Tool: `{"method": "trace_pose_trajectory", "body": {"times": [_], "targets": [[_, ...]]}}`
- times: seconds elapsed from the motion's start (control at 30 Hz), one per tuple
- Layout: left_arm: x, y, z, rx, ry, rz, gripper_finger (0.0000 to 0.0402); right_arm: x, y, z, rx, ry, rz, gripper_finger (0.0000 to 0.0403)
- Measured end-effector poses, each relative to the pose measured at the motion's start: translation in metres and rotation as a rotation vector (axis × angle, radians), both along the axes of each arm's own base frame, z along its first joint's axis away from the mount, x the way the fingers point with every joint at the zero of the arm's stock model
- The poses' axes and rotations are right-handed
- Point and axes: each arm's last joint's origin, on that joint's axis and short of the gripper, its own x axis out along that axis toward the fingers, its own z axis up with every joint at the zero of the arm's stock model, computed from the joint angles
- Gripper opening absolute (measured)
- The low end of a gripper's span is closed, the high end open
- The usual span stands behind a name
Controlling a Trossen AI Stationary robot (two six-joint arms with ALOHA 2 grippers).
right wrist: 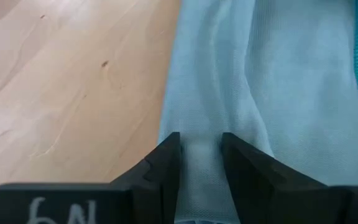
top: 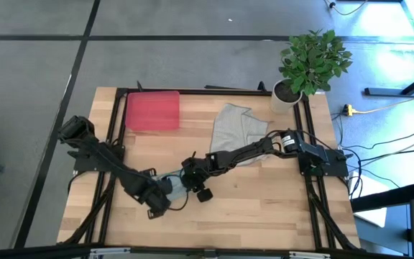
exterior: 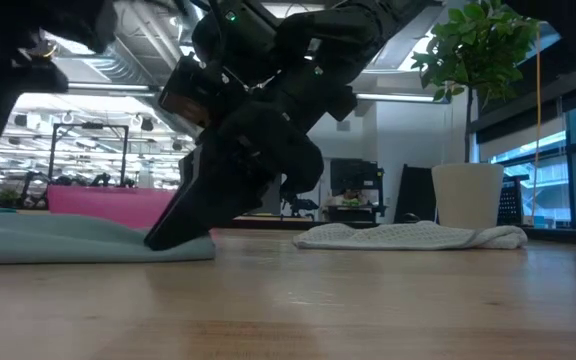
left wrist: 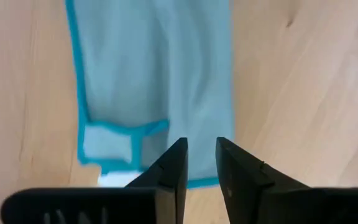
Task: Roll microfiber towels into tight, uniform cylinder then place into a basket
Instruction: Roll the blue towel
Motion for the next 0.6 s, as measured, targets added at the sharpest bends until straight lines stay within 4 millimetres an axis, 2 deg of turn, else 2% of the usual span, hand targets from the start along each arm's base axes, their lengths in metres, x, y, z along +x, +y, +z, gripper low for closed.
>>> {"method": "trace_pose_trajectory", "body": {"times": [0.2,0.4,0.6], "targets": [[-0.012,-0.01,-0.02,-0.013,-0.056,0.014,0.0075,0.0,0.0,0.0,0.0,0.0,0.0,0.0121],[-0.022,-0.005,-0.046,-0.021,-0.063,0.014,0.0075,0.0,0.0,0.0,0.0,0.0,0.0,0.0121],[-0.028,0.001,-0.058,-0.011,-0.061,0.016,0.0075,0.0,0.0,0.0,-0.001,0.001,0.0,0.0121]]}}
